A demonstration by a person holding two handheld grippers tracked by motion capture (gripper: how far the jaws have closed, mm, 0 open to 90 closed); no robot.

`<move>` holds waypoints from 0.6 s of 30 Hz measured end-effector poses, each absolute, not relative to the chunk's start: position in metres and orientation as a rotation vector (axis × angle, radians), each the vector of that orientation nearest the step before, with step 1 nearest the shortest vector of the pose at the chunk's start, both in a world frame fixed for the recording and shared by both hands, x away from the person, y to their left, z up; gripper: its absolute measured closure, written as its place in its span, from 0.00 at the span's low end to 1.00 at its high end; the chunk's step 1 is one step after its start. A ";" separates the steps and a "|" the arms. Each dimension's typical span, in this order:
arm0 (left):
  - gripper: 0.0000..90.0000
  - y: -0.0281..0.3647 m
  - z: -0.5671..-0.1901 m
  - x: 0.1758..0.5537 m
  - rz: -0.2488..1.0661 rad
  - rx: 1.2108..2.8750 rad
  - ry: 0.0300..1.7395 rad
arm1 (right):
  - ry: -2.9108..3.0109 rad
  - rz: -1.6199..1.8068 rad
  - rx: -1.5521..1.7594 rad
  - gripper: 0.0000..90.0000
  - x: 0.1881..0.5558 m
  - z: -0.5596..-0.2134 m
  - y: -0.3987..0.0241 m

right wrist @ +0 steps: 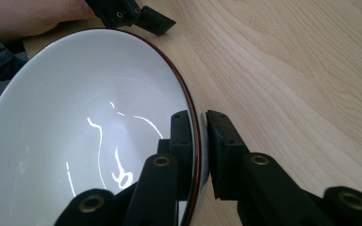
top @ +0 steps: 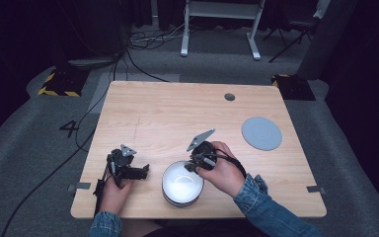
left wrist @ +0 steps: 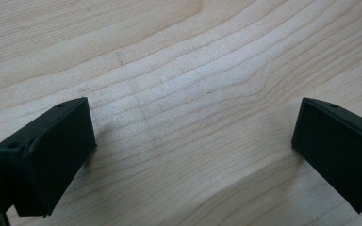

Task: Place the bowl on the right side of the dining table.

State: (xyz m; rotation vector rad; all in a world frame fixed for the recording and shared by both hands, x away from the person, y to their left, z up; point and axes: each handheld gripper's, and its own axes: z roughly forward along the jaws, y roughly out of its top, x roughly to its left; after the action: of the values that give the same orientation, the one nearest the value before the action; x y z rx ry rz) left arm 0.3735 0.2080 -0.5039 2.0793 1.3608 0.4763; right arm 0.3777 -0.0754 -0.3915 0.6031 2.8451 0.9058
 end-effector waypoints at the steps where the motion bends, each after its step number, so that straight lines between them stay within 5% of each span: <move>1: 0.00 0.208 -0.504 0.374 0.476 2.079 1.361 | 2.845 0.906 0.603 0.91 0.378 -0.392 -0.075; 18: 0.00 0.208 -0.504 0.374 0.476 2.080 1.360 | 2.881 0.824 0.679 0.92 0.376 -0.377 -0.070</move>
State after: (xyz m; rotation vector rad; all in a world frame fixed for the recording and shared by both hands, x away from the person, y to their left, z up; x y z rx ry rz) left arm 0.3736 0.2081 -0.5038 2.0800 1.3602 0.4762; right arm 0.3760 -0.0699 -0.3774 0.6793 2.8811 0.8243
